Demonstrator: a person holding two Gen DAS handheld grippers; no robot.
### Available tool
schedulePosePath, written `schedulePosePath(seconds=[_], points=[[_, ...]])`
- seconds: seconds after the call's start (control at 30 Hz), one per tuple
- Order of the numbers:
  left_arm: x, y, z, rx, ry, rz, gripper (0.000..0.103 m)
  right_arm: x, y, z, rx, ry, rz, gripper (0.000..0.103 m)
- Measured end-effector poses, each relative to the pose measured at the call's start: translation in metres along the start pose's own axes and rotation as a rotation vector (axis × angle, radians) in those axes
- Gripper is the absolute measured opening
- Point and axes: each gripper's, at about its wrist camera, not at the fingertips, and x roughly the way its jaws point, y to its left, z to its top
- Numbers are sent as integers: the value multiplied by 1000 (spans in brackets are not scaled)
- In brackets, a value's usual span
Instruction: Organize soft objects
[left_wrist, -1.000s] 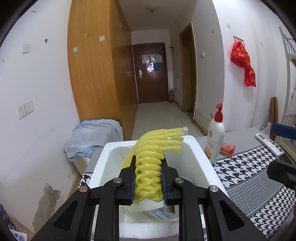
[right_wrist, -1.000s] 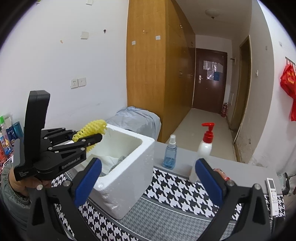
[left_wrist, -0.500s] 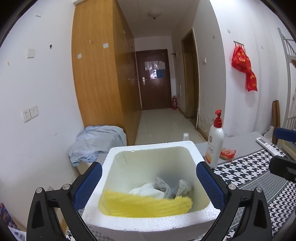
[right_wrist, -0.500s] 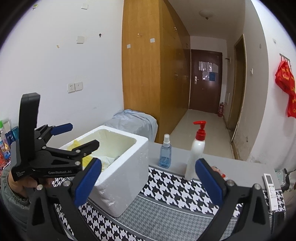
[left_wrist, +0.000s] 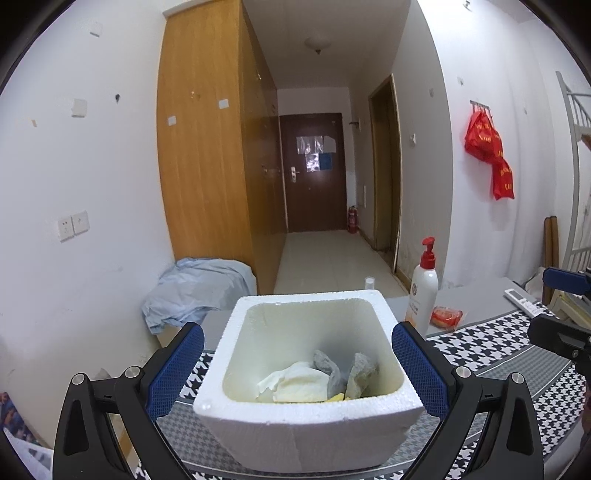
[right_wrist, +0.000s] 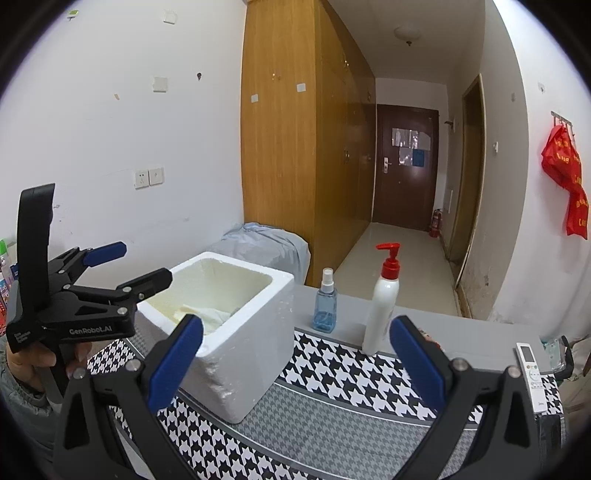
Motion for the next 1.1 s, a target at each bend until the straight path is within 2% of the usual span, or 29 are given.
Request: schedulePosePath(seconds=[0.27,0.7,1.1], points=[[-28,-5,-3,-10,-27,-21,102,-22,6,-9,-14,-18,-18,102],[-73,-10,-12,-13,-109,14,102,-60,12,-20,-25,-80,-53,102],[-86,-15,-29,-14,-146,49,102,-74,19,-38,-31,-112,-67,102]])
